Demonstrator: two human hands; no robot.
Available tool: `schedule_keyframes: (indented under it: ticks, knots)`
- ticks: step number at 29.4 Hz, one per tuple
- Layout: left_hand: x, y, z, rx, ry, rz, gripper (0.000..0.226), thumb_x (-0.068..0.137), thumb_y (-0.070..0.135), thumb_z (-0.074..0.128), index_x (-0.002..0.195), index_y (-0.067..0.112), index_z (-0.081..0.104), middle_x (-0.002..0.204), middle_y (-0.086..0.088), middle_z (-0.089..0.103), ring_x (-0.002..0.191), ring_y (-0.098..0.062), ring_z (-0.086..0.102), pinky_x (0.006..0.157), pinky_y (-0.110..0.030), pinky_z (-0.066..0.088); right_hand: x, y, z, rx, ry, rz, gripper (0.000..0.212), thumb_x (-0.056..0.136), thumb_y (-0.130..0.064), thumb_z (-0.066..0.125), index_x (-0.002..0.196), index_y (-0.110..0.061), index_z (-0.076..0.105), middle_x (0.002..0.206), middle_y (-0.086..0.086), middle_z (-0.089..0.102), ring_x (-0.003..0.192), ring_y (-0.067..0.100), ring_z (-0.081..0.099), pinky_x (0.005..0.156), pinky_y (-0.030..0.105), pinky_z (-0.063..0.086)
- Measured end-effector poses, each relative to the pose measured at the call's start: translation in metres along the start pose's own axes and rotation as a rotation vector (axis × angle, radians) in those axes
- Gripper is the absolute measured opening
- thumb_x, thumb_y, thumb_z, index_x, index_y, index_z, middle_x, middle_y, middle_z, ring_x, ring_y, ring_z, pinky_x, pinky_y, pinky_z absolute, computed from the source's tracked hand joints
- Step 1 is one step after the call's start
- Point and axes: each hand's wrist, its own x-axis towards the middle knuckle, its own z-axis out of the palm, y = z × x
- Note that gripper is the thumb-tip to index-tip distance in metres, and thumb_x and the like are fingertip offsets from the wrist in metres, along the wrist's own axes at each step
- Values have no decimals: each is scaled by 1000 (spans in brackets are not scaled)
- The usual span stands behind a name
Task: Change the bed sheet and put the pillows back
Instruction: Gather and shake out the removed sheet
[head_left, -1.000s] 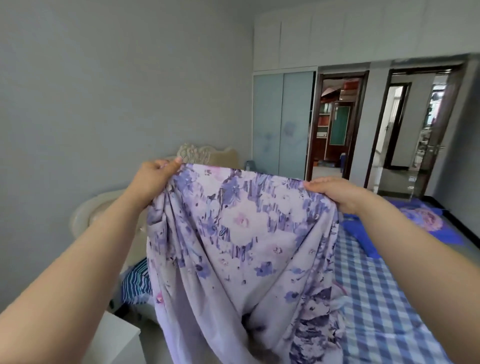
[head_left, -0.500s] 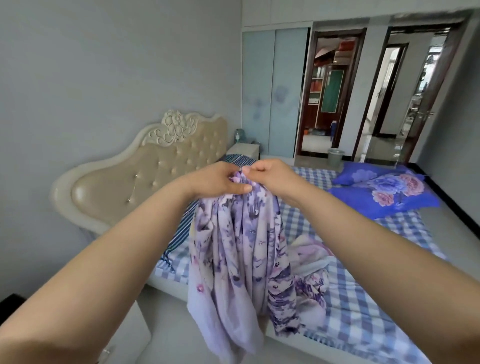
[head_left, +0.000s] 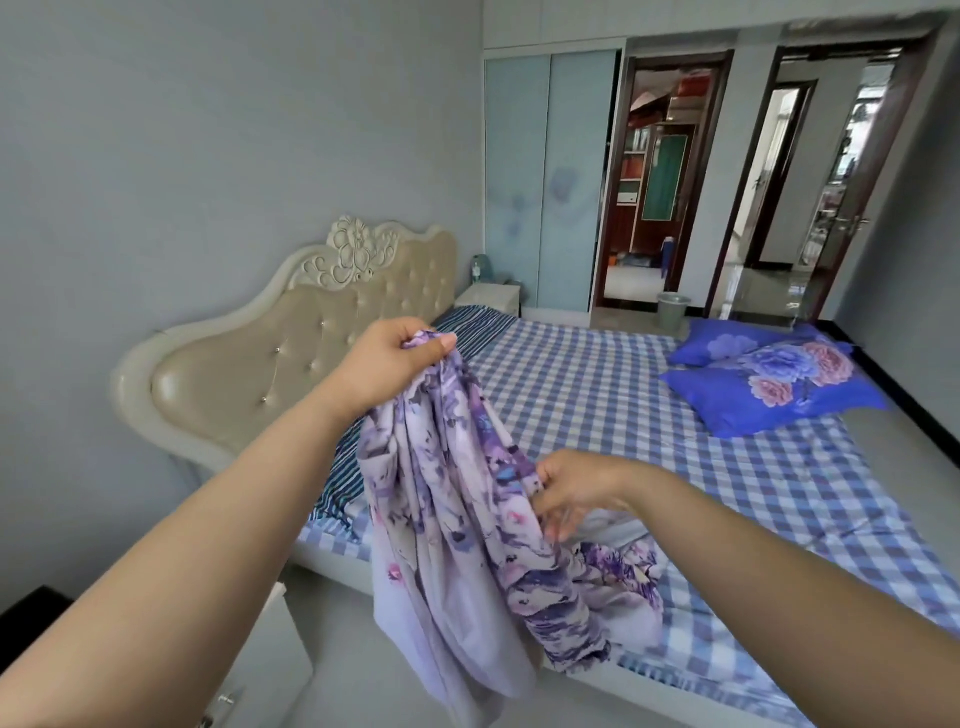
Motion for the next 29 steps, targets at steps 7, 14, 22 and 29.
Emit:
schedule_keyframes:
  ticks: [7,14,22,29]
  knots:
    - [-3,-17,-23,-3,132,-117,39,88,37,64,69,4,55,60,-4,50,57,-16,44,60,-28,35,2,30,-29,-207,958,-6,37,93,-39,53,63,-21,45,57,-3,48,63,26,57,51,30,38]
    - [1,-15,-30,-155,320,-134,35,88,38,64,64,16,51,68,-9,55,63,-16,48,65,-30,40,-7,42,3,-835,898,-363,19,92,-32,59,82,-19,50,73,-5,48,72,22,55,57,26,31]
    - [7,-1,-26,-110,304,-83,37,86,39,65,63,17,47,65,-10,50,61,-16,45,63,-30,38,17,58,91,-974,737,-542,44,79,-22,38,121,-30,51,88,1,59,38,17,46,31,23,24]
    - [5,7,-18,-143,252,-63,37,86,39,66,62,17,48,63,-8,52,58,-15,46,61,-28,39,54,48,110,-541,804,-106,29,95,-34,42,120,-24,53,134,5,42,94,27,59,68,31,44]
